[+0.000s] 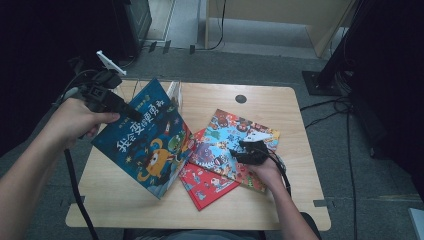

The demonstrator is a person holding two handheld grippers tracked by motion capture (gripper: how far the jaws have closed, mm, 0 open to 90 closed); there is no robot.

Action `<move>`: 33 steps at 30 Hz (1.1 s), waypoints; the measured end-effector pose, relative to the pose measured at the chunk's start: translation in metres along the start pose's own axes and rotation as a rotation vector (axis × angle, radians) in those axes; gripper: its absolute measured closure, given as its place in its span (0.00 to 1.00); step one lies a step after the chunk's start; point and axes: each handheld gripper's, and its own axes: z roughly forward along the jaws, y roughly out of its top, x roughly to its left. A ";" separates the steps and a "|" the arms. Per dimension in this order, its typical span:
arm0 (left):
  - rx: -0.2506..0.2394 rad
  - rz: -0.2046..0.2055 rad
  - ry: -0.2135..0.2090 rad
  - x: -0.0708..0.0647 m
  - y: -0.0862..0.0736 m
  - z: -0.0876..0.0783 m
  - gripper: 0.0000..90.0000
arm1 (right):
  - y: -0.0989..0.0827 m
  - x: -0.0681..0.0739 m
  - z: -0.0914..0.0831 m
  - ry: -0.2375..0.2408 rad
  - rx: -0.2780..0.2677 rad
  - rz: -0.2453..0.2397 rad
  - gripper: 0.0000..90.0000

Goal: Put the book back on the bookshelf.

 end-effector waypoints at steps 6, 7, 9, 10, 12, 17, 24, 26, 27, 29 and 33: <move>-0.005 -0.019 0.022 0.005 -0.012 -0.008 0.92 | 0.002 -0.001 0.003 0.003 0.001 0.000 0.49; -0.003 -0.023 0.025 0.007 -0.014 -0.010 0.92 | 0.003 -0.001 0.003 0.002 0.000 0.000 0.49; -0.005 -0.037 0.028 0.009 -0.017 -0.013 0.92 | 0.003 -0.001 0.003 0.003 0.000 0.004 0.49; -0.004 -0.040 0.028 0.011 -0.019 -0.014 0.92 | 0.003 -0.001 0.004 0.003 0.000 0.003 0.49; -0.006 -0.047 0.031 0.013 -0.022 -0.017 0.92 | 0.003 -0.001 0.004 0.003 -0.001 0.000 0.49; -0.011 -0.070 0.036 0.020 -0.028 -0.023 0.92 | 0.004 -0.002 0.005 0.004 -0.001 -0.001 0.49; -0.005 -0.085 0.041 0.029 -0.034 -0.027 0.91 | 0.004 -0.002 0.005 0.004 -0.001 0.000 0.49; -0.007 -0.087 0.045 0.031 -0.036 -0.029 0.91 | 0.004 -0.002 0.005 0.005 -0.001 0.000 0.49; -0.009 -0.090 0.046 0.032 -0.036 -0.030 0.91 | 0.004 -0.002 0.005 0.005 -0.002 0.000 0.49; -0.006 -0.093 0.047 0.034 -0.038 -0.031 0.91 | 0.004 -0.002 0.005 0.004 -0.001 0.002 0.49; -0.014 -0.107 0.047 0.039 -0.040 -0.034 0.91 | 0.004 -0.002 0.005 0.004 -0.002 0.000 0.49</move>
